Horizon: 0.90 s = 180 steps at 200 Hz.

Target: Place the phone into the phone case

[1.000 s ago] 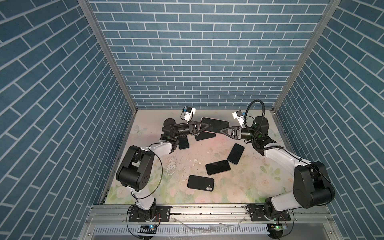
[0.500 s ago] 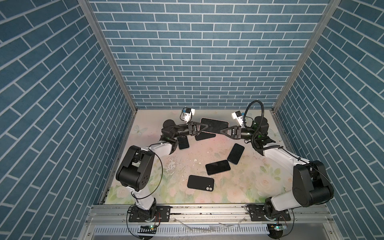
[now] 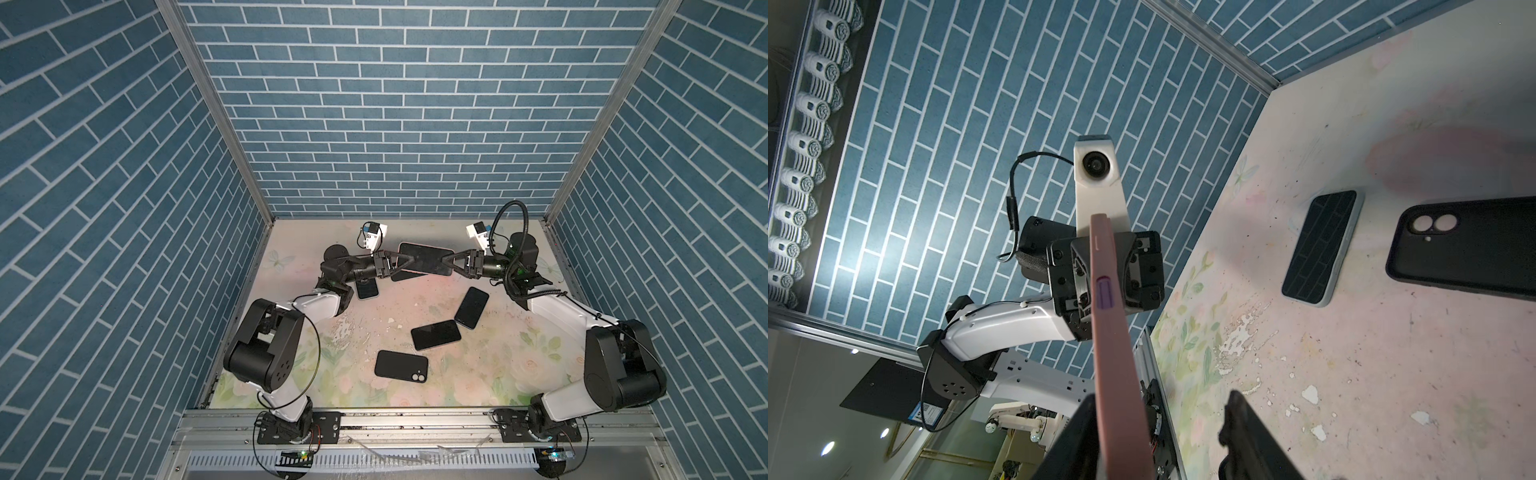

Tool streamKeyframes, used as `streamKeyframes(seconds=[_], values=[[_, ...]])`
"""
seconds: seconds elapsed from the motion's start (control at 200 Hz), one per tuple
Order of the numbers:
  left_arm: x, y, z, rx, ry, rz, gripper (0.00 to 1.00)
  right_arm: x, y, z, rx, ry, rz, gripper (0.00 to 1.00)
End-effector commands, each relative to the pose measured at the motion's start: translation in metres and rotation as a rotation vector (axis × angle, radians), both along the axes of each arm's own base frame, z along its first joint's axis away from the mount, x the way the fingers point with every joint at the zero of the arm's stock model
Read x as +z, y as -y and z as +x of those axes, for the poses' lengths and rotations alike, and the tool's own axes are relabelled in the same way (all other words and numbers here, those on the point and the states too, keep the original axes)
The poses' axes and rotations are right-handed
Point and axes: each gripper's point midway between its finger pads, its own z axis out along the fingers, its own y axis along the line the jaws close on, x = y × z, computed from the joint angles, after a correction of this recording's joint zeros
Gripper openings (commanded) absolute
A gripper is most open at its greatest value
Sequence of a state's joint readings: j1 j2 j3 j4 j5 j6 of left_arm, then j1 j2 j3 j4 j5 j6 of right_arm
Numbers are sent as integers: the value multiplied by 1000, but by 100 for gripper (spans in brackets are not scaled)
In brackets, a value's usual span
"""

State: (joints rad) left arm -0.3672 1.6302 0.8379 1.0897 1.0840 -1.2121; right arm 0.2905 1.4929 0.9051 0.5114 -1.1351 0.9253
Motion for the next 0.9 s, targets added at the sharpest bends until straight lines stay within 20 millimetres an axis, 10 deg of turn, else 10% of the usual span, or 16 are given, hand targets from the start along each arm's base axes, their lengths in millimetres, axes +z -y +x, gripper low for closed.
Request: streamKeyframes(seconds=[0.0,0.255,0.895], values=[[9,-3,-7,38,101,37,0,0,3,9,-39,50,-49,49],[-34,-23,-14,175,25,225,0,-53,36,35,-272,23,-424,47],[-206,-117,-39,489,-543,440,0,-77,20,40,-231,-44,-417,46]])
